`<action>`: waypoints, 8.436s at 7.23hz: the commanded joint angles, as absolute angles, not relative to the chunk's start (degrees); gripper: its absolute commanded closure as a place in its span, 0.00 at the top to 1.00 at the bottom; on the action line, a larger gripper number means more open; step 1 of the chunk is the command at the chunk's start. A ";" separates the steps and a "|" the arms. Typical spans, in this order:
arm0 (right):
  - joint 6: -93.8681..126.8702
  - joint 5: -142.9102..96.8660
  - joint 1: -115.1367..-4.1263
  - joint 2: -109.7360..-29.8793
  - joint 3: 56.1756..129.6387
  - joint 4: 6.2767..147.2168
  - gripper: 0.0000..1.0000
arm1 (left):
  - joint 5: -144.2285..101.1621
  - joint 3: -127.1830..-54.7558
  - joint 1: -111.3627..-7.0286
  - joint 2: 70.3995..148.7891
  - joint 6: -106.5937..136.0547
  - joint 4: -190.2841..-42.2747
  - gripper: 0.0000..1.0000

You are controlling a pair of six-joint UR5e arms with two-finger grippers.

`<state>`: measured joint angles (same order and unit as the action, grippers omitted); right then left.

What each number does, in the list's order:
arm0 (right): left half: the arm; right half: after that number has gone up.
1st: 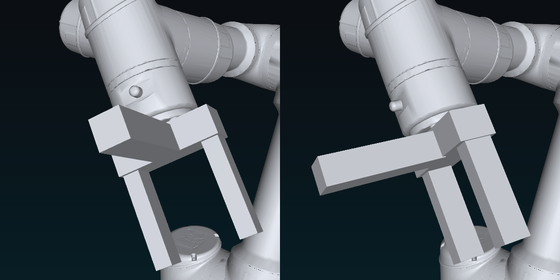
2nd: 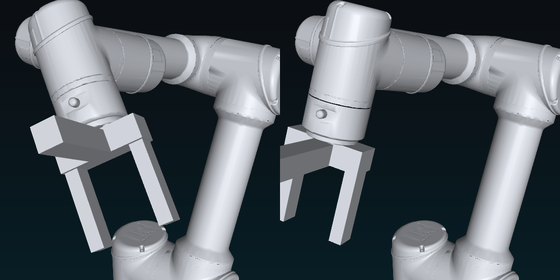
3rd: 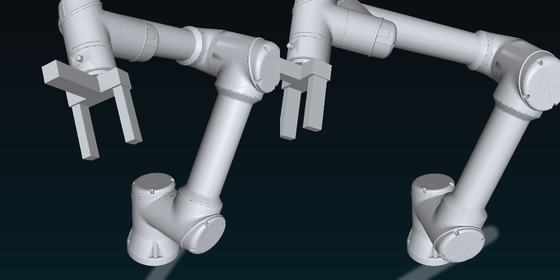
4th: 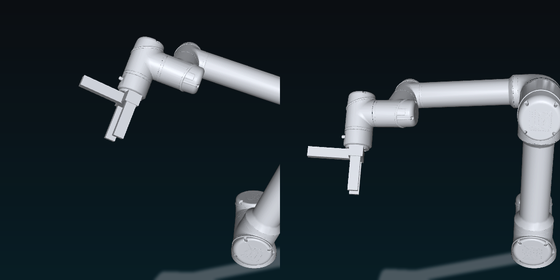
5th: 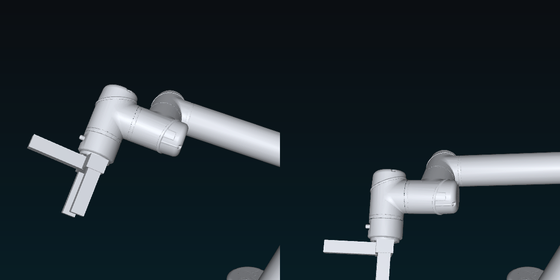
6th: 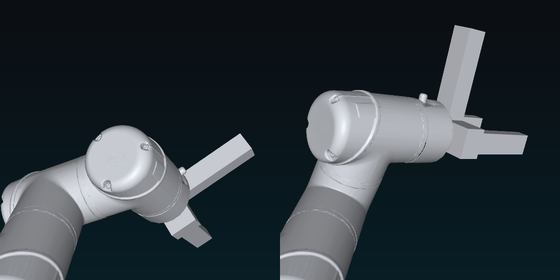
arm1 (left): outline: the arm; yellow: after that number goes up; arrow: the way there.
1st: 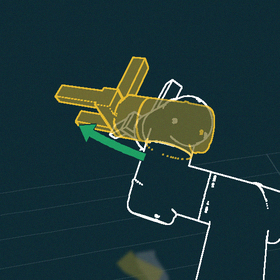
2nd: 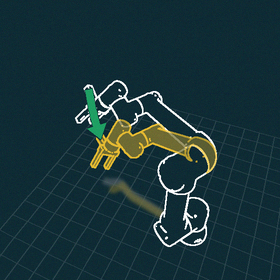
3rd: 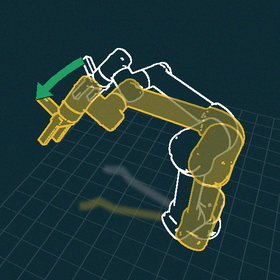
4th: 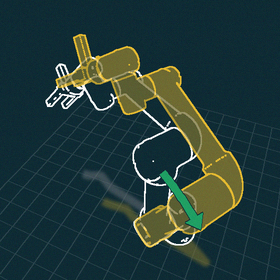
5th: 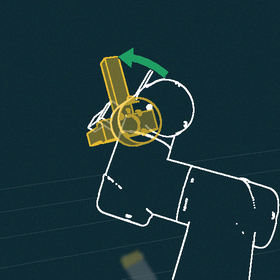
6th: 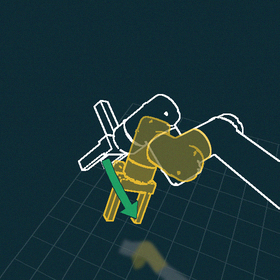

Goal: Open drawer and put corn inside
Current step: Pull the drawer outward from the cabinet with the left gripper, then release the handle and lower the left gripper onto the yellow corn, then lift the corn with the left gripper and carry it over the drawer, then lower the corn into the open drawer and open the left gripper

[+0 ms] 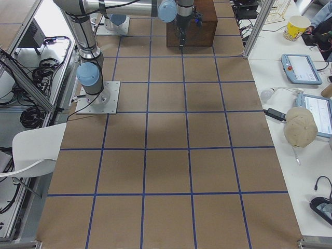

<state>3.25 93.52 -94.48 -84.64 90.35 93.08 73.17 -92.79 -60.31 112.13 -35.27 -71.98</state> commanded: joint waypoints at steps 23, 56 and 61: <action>3.25 93.60 -94.48 -84.64 90.35 93.08 1.00 | 78.12 -89.57 -53.26 111.63 -42.72 -73.65 1.00; 3.25 93.34 -94.48 -84.64 90.35 93.08 1.00 | 88.42 -70.21 -70.40 110.56 -15.21 -92.20 0.00; 3.25 93.43 -94.48 -84.64 90.35 93.08 1.00 | 87.71 -80.48 -70.31 112.32 -16.00 -84.92 0.00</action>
<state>3.25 93.43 -94.48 -84.64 90.35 93.08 87.73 -77.40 -70.30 112.01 -15.91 -87.51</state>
